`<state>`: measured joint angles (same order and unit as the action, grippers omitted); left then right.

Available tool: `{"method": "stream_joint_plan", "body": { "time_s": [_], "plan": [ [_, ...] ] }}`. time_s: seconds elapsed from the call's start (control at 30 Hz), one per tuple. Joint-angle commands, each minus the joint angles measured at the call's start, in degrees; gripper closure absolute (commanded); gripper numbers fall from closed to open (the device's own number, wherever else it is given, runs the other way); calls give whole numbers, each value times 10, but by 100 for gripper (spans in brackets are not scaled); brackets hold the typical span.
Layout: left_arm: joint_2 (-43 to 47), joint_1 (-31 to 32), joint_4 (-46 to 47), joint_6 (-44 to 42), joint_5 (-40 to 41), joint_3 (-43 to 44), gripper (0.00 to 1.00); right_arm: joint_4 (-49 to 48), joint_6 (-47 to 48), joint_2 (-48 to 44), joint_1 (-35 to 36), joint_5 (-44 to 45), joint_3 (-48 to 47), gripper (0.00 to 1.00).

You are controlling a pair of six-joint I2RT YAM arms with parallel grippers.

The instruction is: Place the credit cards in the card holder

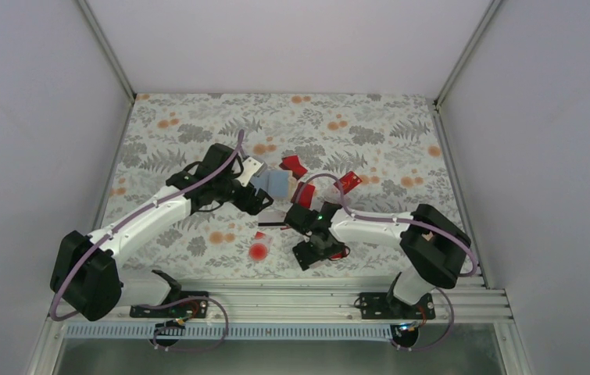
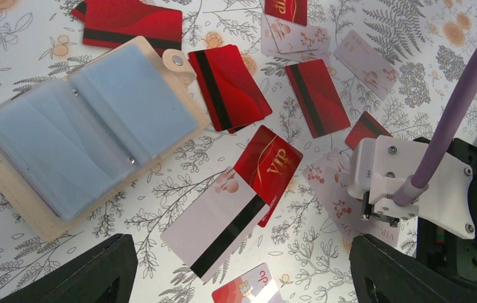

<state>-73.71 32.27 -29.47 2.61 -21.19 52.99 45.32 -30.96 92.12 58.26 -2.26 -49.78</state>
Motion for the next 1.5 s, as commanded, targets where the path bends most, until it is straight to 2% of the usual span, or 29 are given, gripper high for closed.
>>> {"method": "stream_joint_plan", "body": {
  "time_s": [0.0, 0.1, 0.5, 0.7, 0.97, 1.17, 1.47],
  "plan": [
    [-1, 1, -3, 2, 2, 0, 15, -35, 0, 16, -13, -21, 37, 21],
    [-4, 1, -2, 1, 1, 0, 16, -31, -1, 25, -14, -24, 45, 29],
    [-13, 1, -1, -1, 1, 10, 17, -31, -25, 91, -7, -15, 67, 42],
    [-12, 1, -3, -4, 4, 10, 18, -31, -28, 102, 5, -11, 49, 50],
    [-8, 1, 0, 0, 4, 7, 18, 9, -37, 74, 10, 22, -20, 54],
    [-4, 1, 0, 1, 5, 8, 19, 40, -48, 60, 10, 46, -59, 53],
    [-2, 1, 3, 3, 4, 4, 19, 34, -50, 6, -14, 29, -55, 36]
  ]
}}
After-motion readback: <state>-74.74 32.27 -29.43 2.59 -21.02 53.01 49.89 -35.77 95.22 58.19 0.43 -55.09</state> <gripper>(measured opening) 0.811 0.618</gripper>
